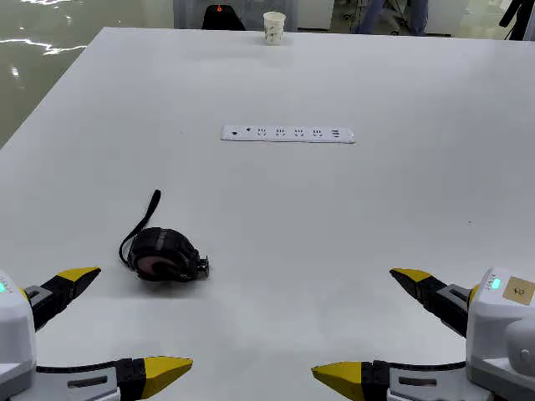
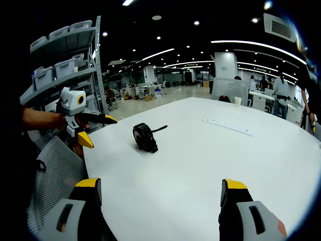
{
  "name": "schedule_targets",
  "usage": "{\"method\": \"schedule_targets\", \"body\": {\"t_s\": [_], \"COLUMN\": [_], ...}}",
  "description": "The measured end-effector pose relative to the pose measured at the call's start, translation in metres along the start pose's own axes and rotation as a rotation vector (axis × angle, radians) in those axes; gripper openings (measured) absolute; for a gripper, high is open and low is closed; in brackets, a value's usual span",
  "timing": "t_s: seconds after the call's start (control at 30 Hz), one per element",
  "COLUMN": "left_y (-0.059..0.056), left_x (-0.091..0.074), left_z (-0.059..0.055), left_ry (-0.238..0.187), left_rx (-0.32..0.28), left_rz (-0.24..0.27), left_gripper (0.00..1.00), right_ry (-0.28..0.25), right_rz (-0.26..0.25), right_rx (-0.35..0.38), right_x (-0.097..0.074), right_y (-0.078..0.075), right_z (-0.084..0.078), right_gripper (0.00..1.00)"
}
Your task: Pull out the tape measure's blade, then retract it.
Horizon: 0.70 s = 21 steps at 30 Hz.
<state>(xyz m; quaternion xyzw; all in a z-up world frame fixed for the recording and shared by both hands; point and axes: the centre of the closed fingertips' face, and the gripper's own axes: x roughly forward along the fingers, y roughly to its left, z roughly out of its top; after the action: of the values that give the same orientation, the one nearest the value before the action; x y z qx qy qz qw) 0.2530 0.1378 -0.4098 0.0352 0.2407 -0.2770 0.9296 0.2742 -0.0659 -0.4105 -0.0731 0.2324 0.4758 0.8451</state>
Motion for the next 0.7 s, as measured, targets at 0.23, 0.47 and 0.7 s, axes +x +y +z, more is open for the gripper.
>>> {"method": "schedule_targets", "body": {"t_s": [0.23, 0.47, 0.7], "left_y": [0.0003, -0.0006, -0.0013], "left_x": [0.0, 0.0001, 0.0003], "left_z": [0.0001, -0.0005, -0.0007], "left_ry": [0.003, 0.006, 0.011], "left_rx": [0.002, 0.006, 0.012], "left_rz": [0.001, 0.001, -0.001], "left_gripper": [0.99, 0.99, 0.99], "right_ry": [0.004, 0.01, 0.006], "right_rz": [0.003, 0.01, 0.019], "right_rx": [0.0, 0.0, -0.004], "right_x": [-0.0003, -0.0001, 0.0002], "right_y": [0.0001, 0.0013, 0.0031], "right_z": [-0.0006, -0.0015, -0.0023], "right_gripper": [0.98, 0.98, 0.99]}}
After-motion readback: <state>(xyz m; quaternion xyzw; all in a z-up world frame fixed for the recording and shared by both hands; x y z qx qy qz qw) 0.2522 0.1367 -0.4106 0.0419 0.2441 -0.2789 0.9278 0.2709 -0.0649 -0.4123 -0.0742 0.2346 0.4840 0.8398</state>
